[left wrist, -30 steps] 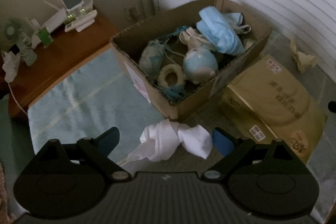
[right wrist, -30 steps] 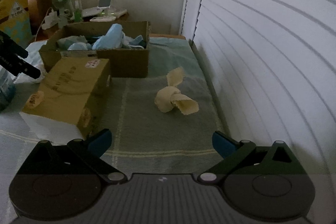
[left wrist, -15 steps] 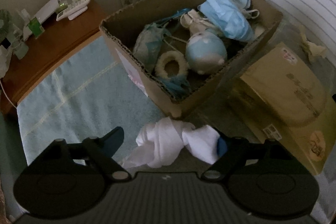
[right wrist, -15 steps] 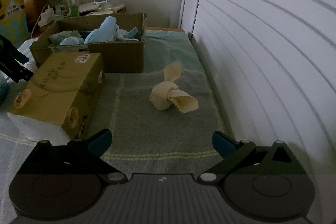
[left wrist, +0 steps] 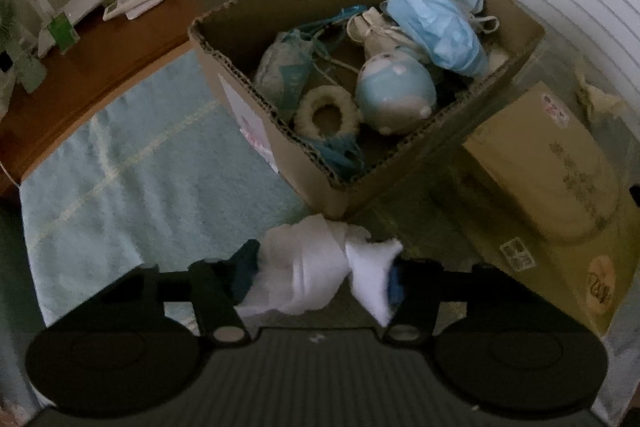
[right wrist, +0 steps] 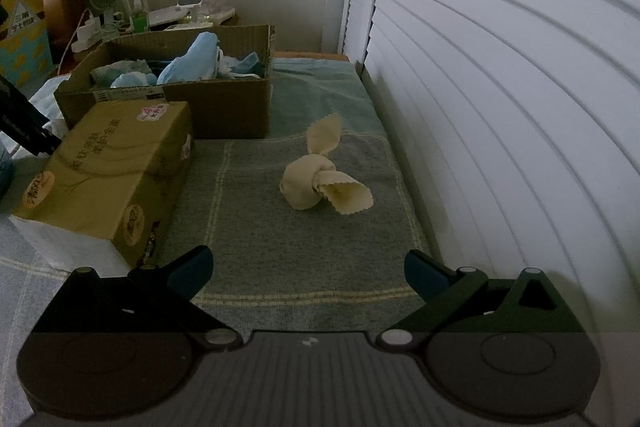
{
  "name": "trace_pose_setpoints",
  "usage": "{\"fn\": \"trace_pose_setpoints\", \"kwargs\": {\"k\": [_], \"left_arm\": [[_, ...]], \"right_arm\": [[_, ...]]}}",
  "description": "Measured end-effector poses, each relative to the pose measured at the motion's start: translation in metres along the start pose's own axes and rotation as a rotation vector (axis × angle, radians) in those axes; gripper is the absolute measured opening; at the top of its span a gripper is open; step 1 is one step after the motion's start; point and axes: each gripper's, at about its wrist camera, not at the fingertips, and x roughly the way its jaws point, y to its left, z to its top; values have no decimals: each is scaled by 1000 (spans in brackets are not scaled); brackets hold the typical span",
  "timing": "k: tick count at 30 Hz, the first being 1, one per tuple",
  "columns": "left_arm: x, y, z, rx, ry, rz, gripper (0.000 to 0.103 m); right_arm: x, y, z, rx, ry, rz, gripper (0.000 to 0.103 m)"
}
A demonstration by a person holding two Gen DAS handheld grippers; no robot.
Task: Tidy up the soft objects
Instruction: 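Close the left tool on the white tissue, then lift the white tissue with the left tool while the right tool approaches the cream knotted cloth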
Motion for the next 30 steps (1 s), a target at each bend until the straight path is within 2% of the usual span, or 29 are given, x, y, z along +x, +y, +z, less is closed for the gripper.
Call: {"fn": "trace_pose_setpoints", "kwargs": {"k": [3,16,22,30], "left_arm": [[-3,-1,-3,-2,4,5,51],[-12,-10,-9,15,4,-3,51],[-18,-12,-8,16,-11,-7,51],[-35,-20,-10,7,-38,-9,50]], "right_arm": [[-1,0,0,3,-7,2,103],[22,-3,10,-11,-70,-46,103],[50,-3,5,3,-30,-21,103],[53,-8,4,25,-35,10,103]]}}
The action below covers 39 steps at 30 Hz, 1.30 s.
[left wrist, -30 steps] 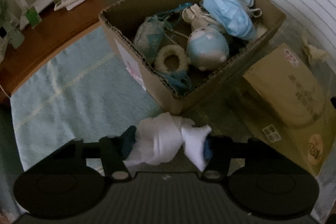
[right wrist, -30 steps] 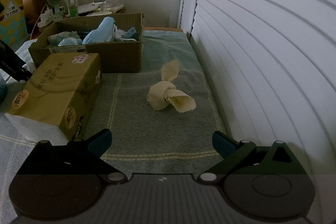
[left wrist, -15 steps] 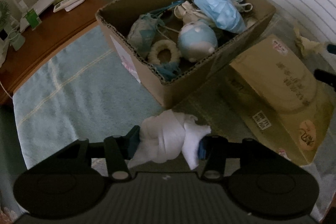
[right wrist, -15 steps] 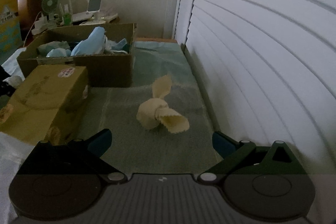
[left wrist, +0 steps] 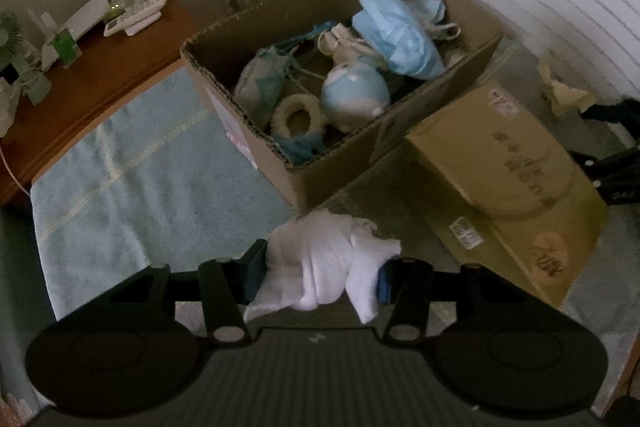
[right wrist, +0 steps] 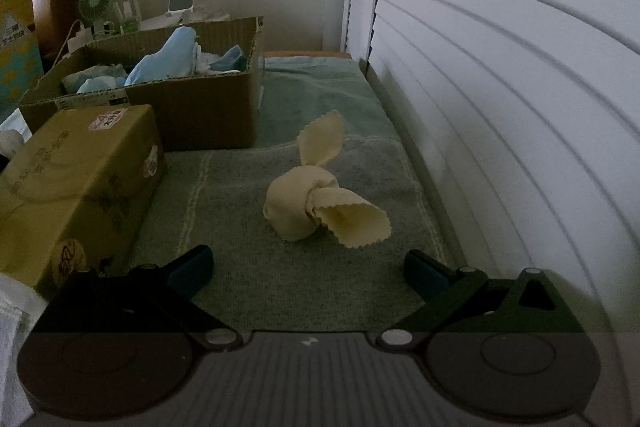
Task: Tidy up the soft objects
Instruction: 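Lift the white tissue with the left tool while the right tool approaches the cream knotted cloth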
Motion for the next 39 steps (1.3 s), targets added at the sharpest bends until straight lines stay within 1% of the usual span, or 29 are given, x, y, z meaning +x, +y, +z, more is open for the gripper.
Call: {"fn": "trace_pose_setpoints", "kwargs": {"k": [5,11,13,15,17,19,21,23,27,28,29,31,36,38,39], "left_arm": [[-24,-13,-7,-47,-48,1,50],[-50,-32,-33,-130,-129,-7,50],[-56,-42,-44,-146,-144,20,50],[-60,-50,-53,-169,-158,18,51],[-65,-55,-60,-183,-186,38,51],[-67,-65,-69,-183,-222,68,51],[-65,-76,-75,-170,-239,104,51],[-62,-84,-78,-171,-248,120,51],[-60,-88,-84,-260,-268,67,51],[-61,-88,-85,-273,-273,64,51],[-61,-90,-87,-278,-276,64,51],[-62,-92,-89,-277,-281,74,51],[-62,-92,-92,-289,-286,72,51],[-62,-90,-92,-292,-287,76,51],[-61,-89,-93,-296,-287,75,51]], "right_arm": [[-1,0,-2,1,-7,-2,103],[-2,0,-2,6,-7,-8,103],[-3,0,-2,7,-7,-9,103],[-3,1,-3,8,-10,-12,103],[-3,1,-3,10,-14,-15,103],[-4,1,-4,13,-23,-15,103],[-3,1,-4,12,-32,-17,103],[-5,1,-3,15,-48,-27,103],[-7,0,4,17,-76,-27,100],[-6,0,6,16,-77,-27,96],[-5,1,8,15,-76,-31,91],[-3,2,11,9,-71,-31,87],[2,5,17,-11,-77,-39,76],[1,6,18,-16,-76,-34,63],[2,7,19,-21,-73,-37,59]]}}
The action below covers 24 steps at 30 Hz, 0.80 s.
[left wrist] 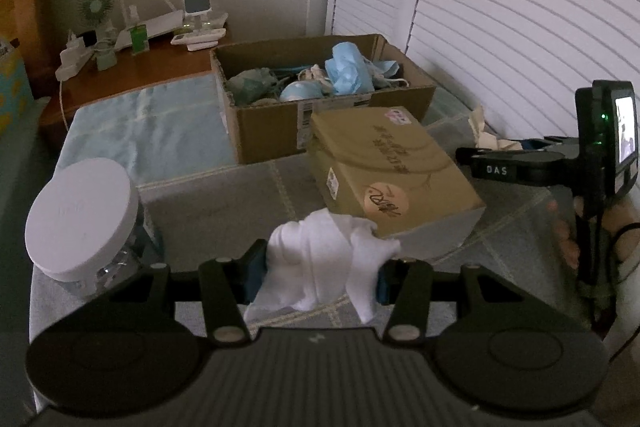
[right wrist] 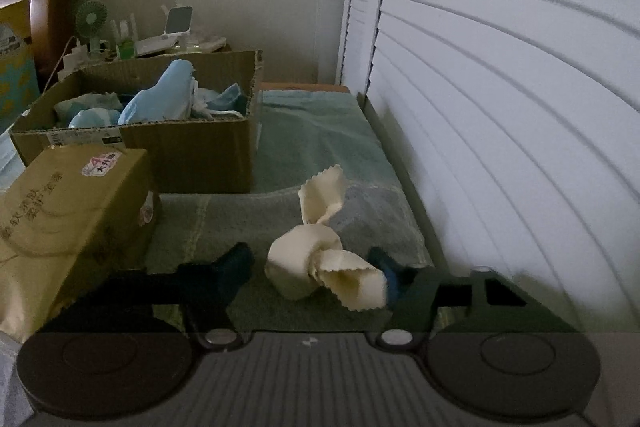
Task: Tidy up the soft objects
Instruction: 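Lift the white tissue with the left tool while the right tool approaches the cream knotted cloth, then grasp the cream knotted cloth with the right tool and lift it toward the box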
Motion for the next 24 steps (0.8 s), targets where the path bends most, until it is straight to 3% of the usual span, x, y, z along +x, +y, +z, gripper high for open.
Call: {"fn": "trace_pose_setpoints", "kwargs": {"k": [5,24], "left_arm": [[1,2,-1,-10,2,-1,51],[-12,6,-6,26,-32,-1,51]], "right_arm": [[-2,2,2,0,5,10,40],[-42,14,6,-37,-2,-11,35]]}}
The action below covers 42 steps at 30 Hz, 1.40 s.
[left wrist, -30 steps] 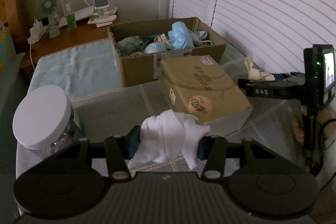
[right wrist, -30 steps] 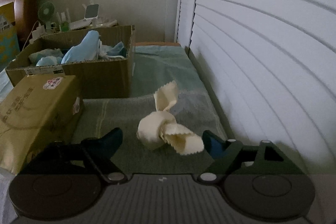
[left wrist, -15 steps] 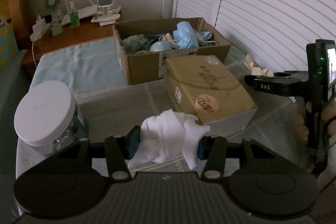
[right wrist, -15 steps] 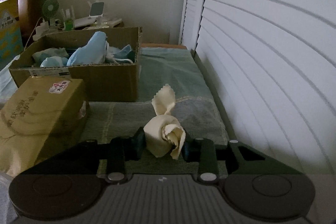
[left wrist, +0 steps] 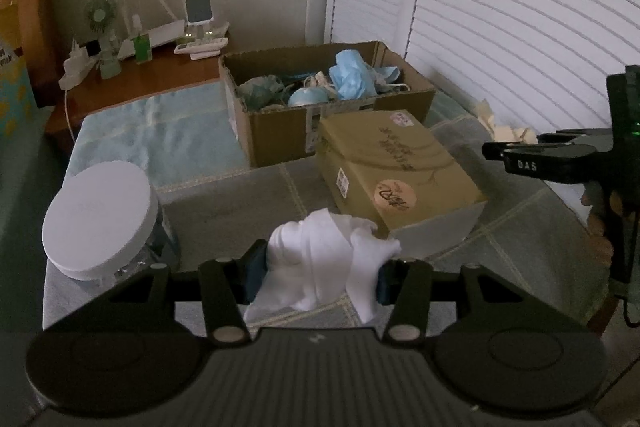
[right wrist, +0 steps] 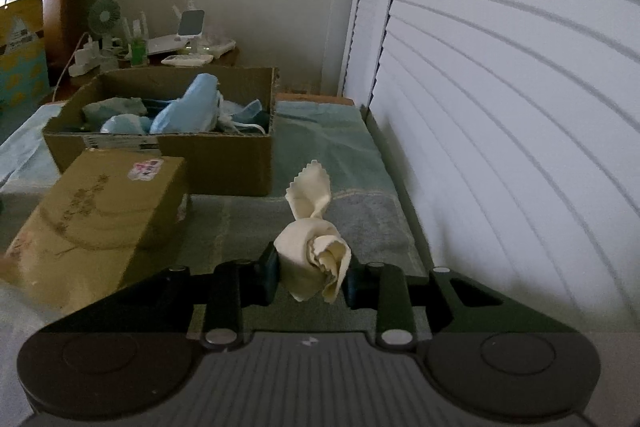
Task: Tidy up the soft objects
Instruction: 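Grasp the cream knotted cloth with the right tool and lift it toward the box, then open the right tool over the box while the left tool carries the tissue there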
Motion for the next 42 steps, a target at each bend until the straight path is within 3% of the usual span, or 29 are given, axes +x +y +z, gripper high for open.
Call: {"fn": "trace_pose_setpoints", "kwargs": {"k": [8,15,24,34,36,38,42], "left_arm": [[-11,4,-4,-6,-36,-2,51],[-17,10,-8,-32,-63,-9,51],[-17,20,-6,-65,-87,21,51],[-8,29,-3,-103,-76,61,50],[-6,30,-3,-104,-74,67,51],[-5,31,-2,-104,-71,70,51],[-4,30,0,-99,-71,71,50]], "right_arm": [[-38,16,3,-47,-24,59,35],[-51,35,36,-85,-84,156,35],[-11,72,100,-202,-114,271,35],[47,113,145,-298,-94,321,36],[56,119,149,-303,-85,323,44],[60,122,149,-310,-89,319,71],[60,125,147,-340,-81,330,80]]}}
